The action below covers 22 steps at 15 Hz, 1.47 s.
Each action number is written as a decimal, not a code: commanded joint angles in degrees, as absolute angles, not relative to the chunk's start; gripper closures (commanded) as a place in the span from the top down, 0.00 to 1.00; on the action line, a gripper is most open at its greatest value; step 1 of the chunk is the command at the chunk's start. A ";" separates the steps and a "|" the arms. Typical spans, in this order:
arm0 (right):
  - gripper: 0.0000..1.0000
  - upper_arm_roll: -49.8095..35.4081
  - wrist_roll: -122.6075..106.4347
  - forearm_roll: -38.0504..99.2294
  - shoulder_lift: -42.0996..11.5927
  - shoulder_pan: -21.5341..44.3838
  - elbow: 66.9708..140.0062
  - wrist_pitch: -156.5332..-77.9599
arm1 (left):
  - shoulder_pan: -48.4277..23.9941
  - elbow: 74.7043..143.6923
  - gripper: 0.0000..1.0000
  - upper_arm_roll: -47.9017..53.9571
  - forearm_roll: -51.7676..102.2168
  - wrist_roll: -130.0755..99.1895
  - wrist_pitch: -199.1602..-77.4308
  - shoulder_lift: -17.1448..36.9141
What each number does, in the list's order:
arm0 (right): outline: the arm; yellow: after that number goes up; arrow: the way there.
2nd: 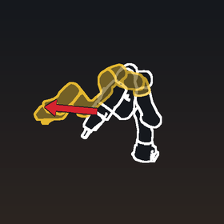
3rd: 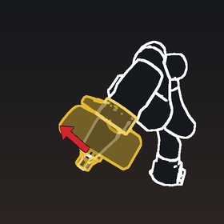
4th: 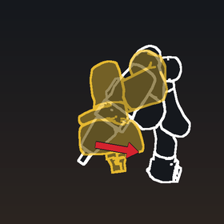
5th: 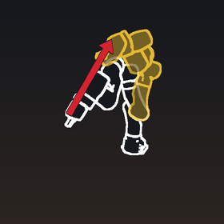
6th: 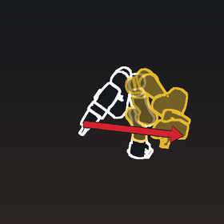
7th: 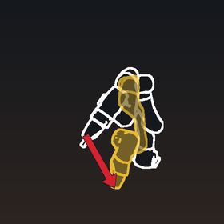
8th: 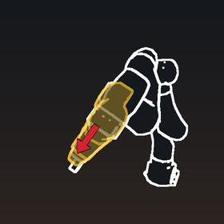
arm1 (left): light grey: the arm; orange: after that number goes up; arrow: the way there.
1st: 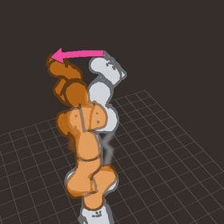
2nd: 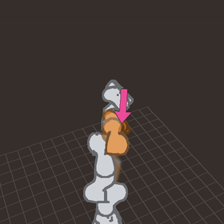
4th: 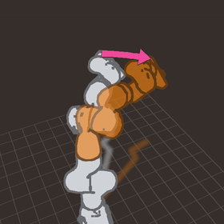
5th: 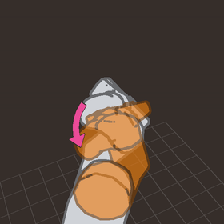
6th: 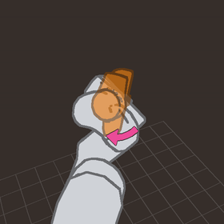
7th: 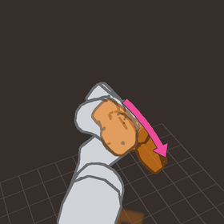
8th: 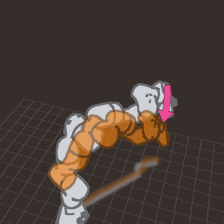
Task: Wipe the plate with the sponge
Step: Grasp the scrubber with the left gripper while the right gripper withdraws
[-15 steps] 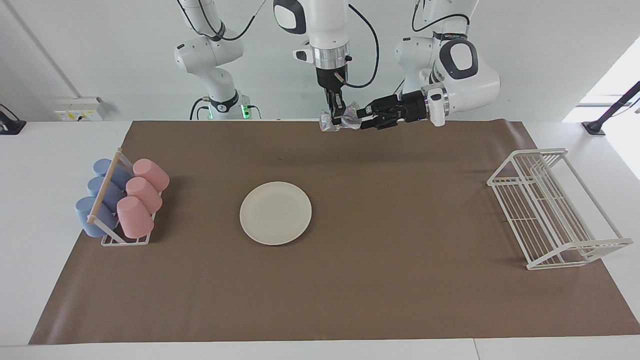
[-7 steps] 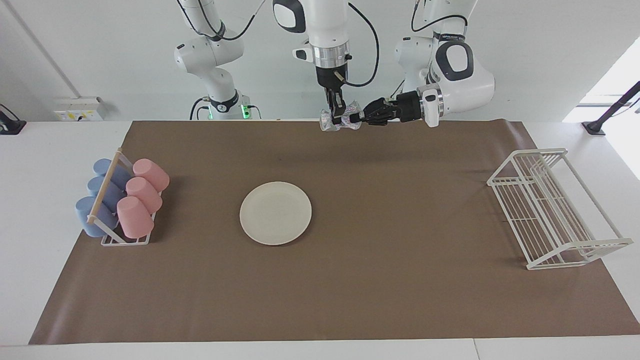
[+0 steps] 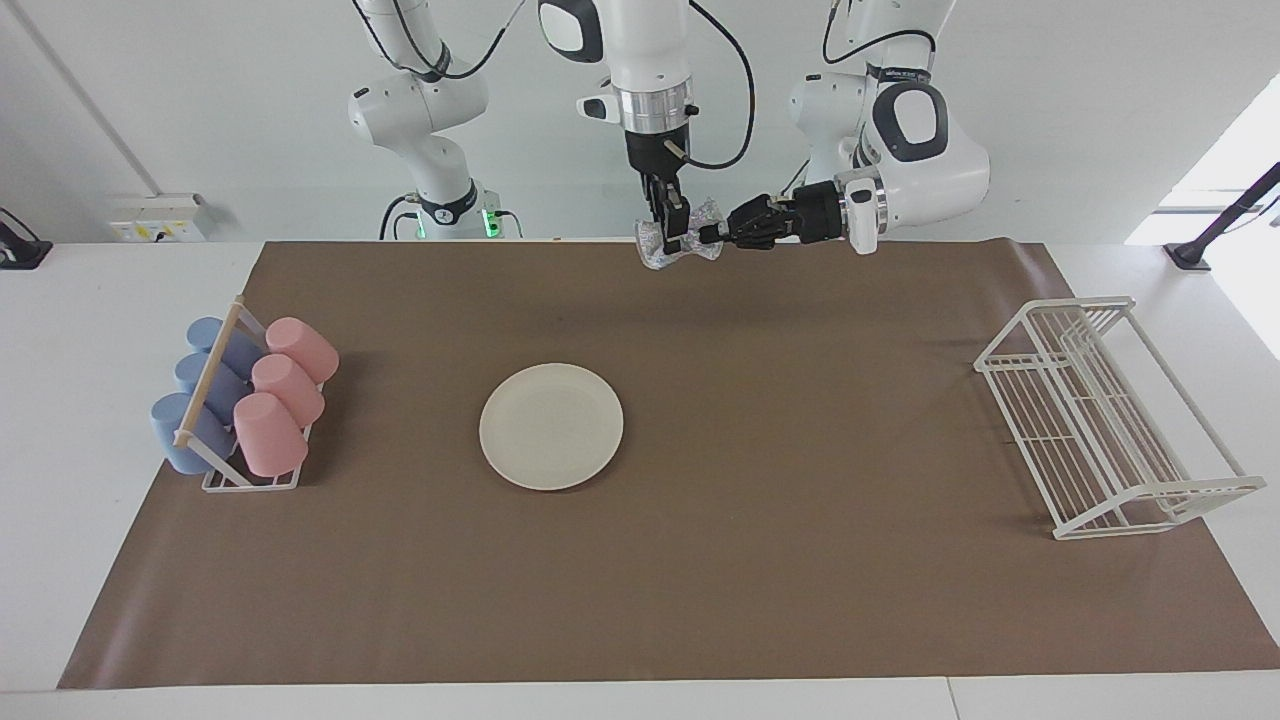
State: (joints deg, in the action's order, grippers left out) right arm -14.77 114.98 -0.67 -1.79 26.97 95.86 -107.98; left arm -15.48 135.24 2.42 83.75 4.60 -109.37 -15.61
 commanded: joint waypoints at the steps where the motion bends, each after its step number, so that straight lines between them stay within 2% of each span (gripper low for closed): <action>1: 1.00 -14.85 103.84 -1.49 -0.35 23.56 96.15 -106.70 | -15.29 135.97 0.00 1.93 83.94 4.31 -108.54 -16.26; 7: 1.00 -14.85 68.87 -1.05 2.28 12.76 96.24 -100.02 | -15.12 133.86 0.00 2.02 70.79 -4.37 -112.06 -15.56; 13: 1.00 -14.68 33.18 -1.05 3.34 -0.69 95.80 -93.27 | -15.47 123.32 0.00 2.11 46.27 -21.60 -112.59 -10.12; 18: 1.00 -14.59 6.03 -1.05 3.25 -11.84 95.89 -92.29 | -15.91 120.76 0.00 2.20 28.87 -27.23 -111.80 -8.79; 20: 1.00 -11.89 -0.24 -1.05 2.81 -12.05 95.37 -91.32 | -16.08 120.59 0.00 2.20 21.83 -28.04 -110.22 -8.79; 22: 1.00 -7.58 -1.58 -0.97 0.98 -8.20 92.66 -90.62 | -16.08 118.75 0.00 2.28 15.59 -28.12 -106.81 -8.18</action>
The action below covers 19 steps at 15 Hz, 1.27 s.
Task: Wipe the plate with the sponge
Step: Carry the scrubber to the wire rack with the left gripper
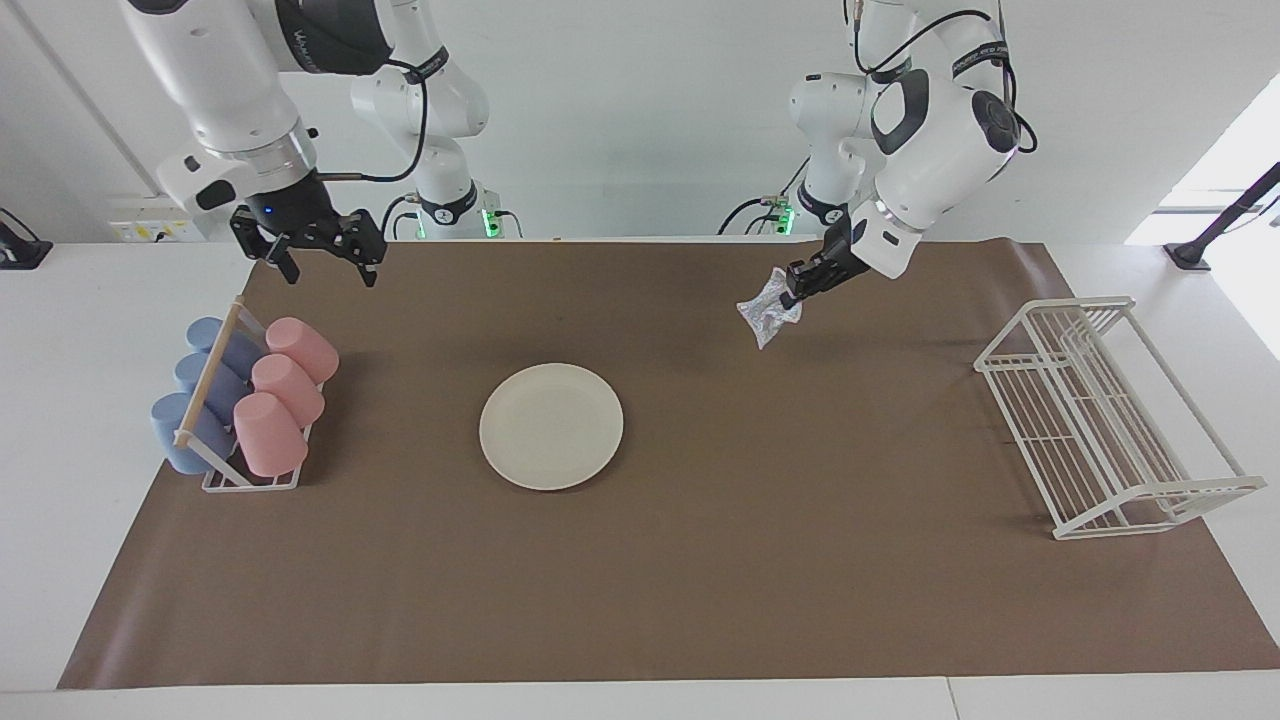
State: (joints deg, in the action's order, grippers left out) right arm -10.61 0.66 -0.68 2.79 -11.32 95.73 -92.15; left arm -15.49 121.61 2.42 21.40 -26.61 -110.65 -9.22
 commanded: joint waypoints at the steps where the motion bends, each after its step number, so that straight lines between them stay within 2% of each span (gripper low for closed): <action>1: 1.00 -5.91 -1.58 -0.88 -0.43 -6.09 90.37 -90.53 | -16.08 116.13 0.00 2.46 11.99 -28.12 -103.74 -6.35; 5: 1.00 -1.60 1.05 -0.88 -0.18 0.43 90.43 -88.08 | -18.19 105.23 0.00 2.55 -0.41 -28.12 -92.05 -0.10; 9: 1.00 1.66 0.97 -0.97 0.18 3.68 90.70 -86.39 | -20.12 104.42 0.00 2.55 -9.73 -28.65 -87.82 0.70; 12: 1.00 2.81 0.35 -0.97 0.26 3.78 90.70 -87.10 | -22.41 103.98 0.00 2.55 -17.90 -33.03 -84.74 1.49; 15: 1.00 3.77 -1.65 -0.97 0.35 3.69 91.93 -88.76 | -23.46 100.64 0.00 2.55 -28.17 -33.84 -79.47 4.47; 19: 1.00 7.47 -5.98 -0.97 0.44 3.69 92.46 -90.18 | -22.94 100.63 0.00 2.46 -39.44 -33.84 -77.96 5.80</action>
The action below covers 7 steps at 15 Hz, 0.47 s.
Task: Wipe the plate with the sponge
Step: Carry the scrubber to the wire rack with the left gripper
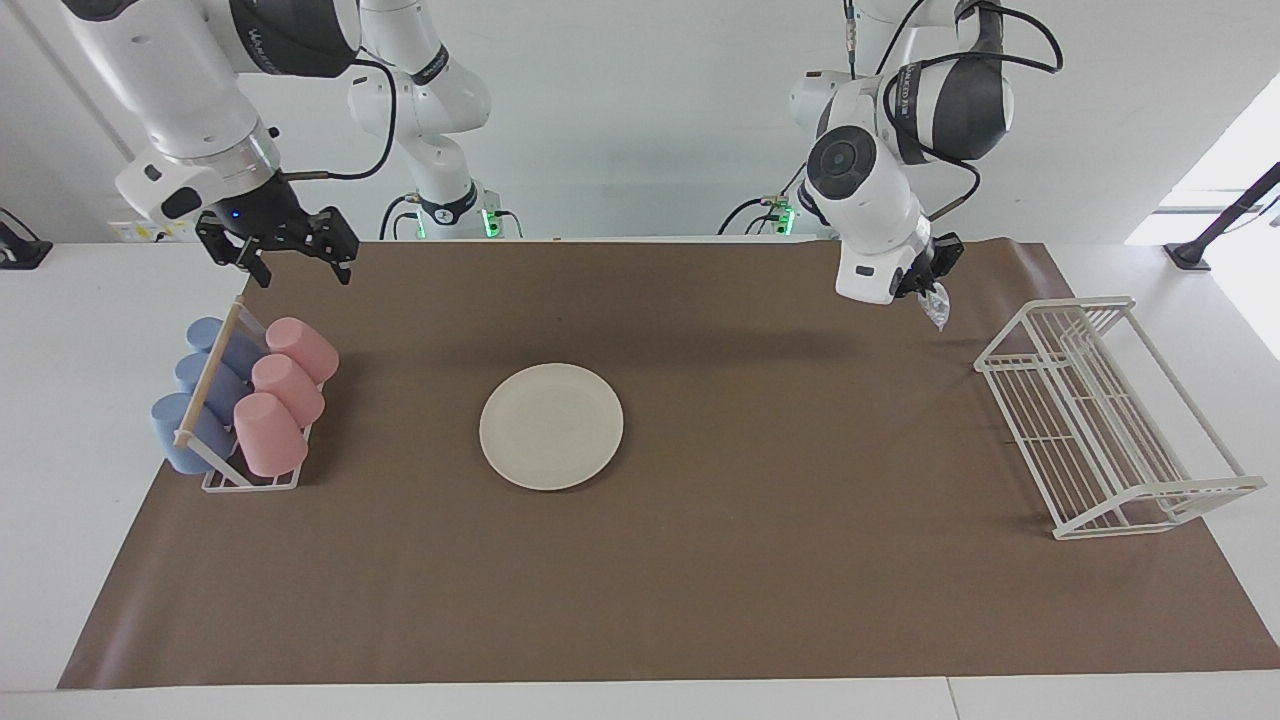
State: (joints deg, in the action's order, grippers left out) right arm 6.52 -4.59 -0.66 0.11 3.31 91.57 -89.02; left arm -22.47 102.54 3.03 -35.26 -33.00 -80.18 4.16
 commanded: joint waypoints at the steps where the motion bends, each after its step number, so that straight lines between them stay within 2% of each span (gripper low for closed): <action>1: 1.00 7.47 -5.89 -0.88 0.35 3.69 92.11 -90.44 | -22.85 100.72 0.00 2.46 -42.51 -33.84 -77.87 5.89; 7: 1.00 8.62 -6.15 1.93 0.35 3.34 91.41 -89.83 | -19.43 100.20 0.00 2.02 -60.70 -33.40 -79.63 13.79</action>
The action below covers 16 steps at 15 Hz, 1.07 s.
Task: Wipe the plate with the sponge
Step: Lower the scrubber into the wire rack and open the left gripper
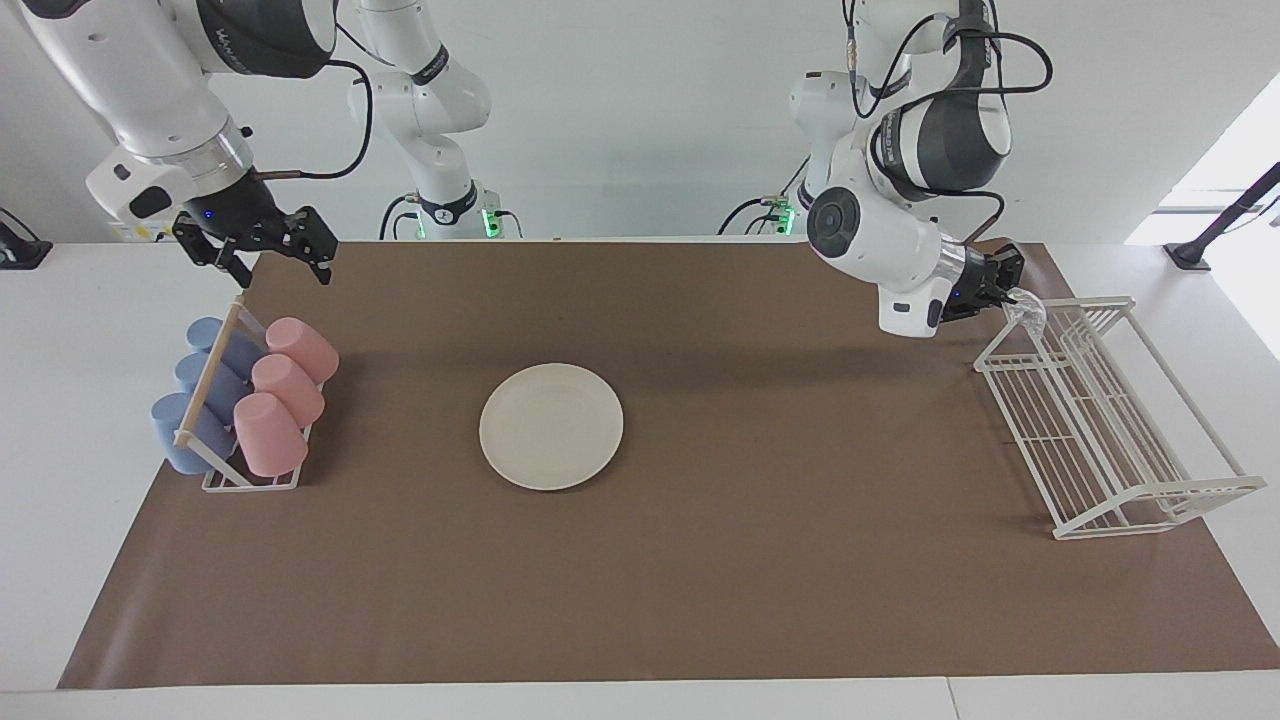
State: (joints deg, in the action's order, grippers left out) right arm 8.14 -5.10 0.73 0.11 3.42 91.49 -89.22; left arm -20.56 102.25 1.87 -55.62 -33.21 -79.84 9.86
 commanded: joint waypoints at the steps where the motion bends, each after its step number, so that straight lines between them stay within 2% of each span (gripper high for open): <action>1: 1.00 8.44 -5.89 1.93 0.44 3.34 91.41 -89.82 | -18.12 99.33 0.00 2.11 -62.56 -33.40 -79.63 15.19; 3: 1.00 8.44 -5.89 1.93 0.44 3.52 91.58 -89.56 | -17.67 92.58 0.00 1.93 -63.19 -33.49 -79.45 22.64; 4: 1.00 8.44 -5.89 1.93 0.44 3.52 91.58 -89.56 | -16.45 90.90 0.00 1.85 -63.37 -33.49 -79.63 24.33; 9: 1.00 8.44 -6.15 1.76 0.44 3.60 91.41 -89.74 | -12.40 92.63 0.00 1.93 -65.48 -33.57 -86.83 25.49; 15: 1.00 8.26 -6.15 1.41 0.79 3.69 91.58 -89.65 | -11.87 93.25 0.00 2.02 -64.60 -33.84 -87.27 25.40; 16: 1.00 8.26 -6.15 1.41 0.79 3.69 91.50 -89.65 | -11.78 93.77 0.50 2.02 -64.69 -33.92 -87.97 25.31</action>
